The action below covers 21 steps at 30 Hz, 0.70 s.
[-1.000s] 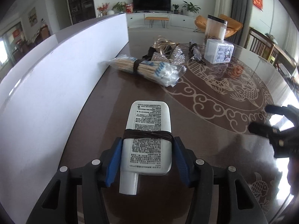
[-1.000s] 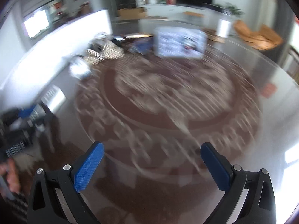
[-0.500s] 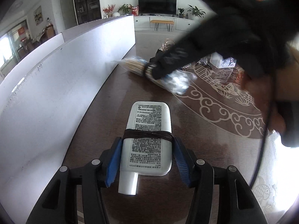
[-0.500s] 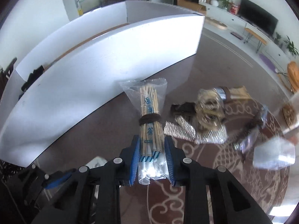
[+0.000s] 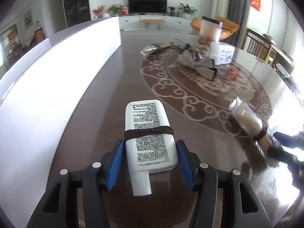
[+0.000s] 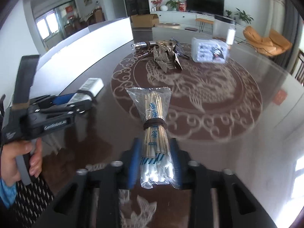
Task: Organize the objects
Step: 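Grasp the white strapped bottle with the left tool while the right tool grasps the bagged cotton swabs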
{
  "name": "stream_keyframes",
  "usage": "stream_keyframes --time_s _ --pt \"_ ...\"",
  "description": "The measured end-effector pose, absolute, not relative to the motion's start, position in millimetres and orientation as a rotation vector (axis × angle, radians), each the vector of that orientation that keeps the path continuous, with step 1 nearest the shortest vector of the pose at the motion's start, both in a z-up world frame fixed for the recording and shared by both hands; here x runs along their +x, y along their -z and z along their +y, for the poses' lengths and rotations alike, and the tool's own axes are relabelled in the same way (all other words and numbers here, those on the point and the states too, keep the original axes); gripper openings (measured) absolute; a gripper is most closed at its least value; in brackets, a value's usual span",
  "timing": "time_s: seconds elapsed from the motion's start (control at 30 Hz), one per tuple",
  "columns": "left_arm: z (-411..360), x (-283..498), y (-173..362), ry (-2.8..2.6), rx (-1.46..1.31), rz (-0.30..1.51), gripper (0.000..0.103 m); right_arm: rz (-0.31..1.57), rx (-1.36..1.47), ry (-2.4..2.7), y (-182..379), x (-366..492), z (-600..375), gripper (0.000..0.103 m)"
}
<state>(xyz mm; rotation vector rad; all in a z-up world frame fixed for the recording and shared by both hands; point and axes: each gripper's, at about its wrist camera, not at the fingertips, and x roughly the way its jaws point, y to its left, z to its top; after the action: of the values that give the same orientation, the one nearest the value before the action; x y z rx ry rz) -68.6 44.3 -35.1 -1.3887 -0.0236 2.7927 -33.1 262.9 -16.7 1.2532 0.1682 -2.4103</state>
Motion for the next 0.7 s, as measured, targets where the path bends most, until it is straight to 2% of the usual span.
stream_keyframes --time_s 0.03,0.07,0.1,0.27,0.37,0.4,0.43,0.47,0.5,0.57,0.7 --pt "44 -67 36 -2.780 -1.392 -0.039 0.073 0.167 1.257 2.413 16 -33 260 0.077" --pt "42 -68 37 -2.770 -1.419 -0.066 0.092 0.169 1.257 2.413 15 -34 259 0.085" --pt "40 -66 38 -2.770 -1.441 -0.093 0.098 0.181 1.254 2.410 16 -36 260 0.085" --pt "29 -60 36 -2.772 -1.473 -0.181 0.098 0.283 1.348 2.308 25 -59 242 0.084" --pt "38 -62 39 -2.785 -1.497 -0.084 0.098 0.350 1.403 2.255 31 -69 232 0.084" --pt "41 -64 41 -2.791 -1.507 -0.033 0.100 0.362 1.422 2.239 33 -72 230 0.081" --pt "45 -66 42 -2.795 -1.500 0.003 0.100 0.358 1.427 2.229 34 -74 228 0.060" --pt "46 -68 42 -2.786 -1.487 0.000 0.098 0.346 1.431 2.221 35 -75 228 0.039" --pt "47 -68 41 -2.789 -1.464 0.002 0.083 0.357 1.420 2.247 33 -74 229 0.029" --pt "47 -66 36 -2.803 -1.409 0.008 0.051 0.262 1.445 2.237 32 -76 237 0.029" --pt "39 -62 29 -2.807 -1.366 -0.077 0.051 0.214 1.438 2.274 29 -64 248 0.029"
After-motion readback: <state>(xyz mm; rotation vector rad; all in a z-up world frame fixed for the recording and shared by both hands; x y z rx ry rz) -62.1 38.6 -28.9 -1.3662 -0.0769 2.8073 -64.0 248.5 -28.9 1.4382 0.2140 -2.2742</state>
